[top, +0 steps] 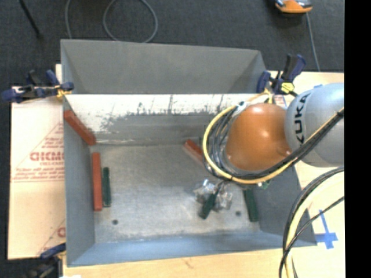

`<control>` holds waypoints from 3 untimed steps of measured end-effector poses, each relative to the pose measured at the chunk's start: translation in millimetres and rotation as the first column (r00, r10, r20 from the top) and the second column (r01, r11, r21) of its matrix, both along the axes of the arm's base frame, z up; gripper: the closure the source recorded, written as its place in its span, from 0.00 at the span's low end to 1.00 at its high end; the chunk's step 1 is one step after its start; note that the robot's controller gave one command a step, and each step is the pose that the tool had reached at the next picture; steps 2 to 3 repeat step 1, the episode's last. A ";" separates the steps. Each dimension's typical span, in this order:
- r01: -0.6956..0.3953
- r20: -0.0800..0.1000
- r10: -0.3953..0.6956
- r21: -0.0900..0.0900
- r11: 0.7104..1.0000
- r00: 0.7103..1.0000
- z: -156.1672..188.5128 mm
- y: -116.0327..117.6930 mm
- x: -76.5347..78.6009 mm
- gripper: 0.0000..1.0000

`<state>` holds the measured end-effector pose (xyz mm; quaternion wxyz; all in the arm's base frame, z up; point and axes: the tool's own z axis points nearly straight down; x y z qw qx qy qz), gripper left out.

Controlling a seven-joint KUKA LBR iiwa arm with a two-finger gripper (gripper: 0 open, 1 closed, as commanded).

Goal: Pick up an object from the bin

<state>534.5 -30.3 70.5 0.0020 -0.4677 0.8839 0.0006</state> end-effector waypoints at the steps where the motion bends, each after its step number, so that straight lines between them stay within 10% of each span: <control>1: -0.040 0.009 0.040 -0.005 0.999 0.999 186.5 -26.2 5.1 1.00; 3: -0.040 0.009 0.040 -0.005 0.999 0.999 186.5 -26.2 5.1 1.00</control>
Offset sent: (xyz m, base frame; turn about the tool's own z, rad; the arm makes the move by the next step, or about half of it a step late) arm 0.0027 -0.0245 0.1814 -0.0451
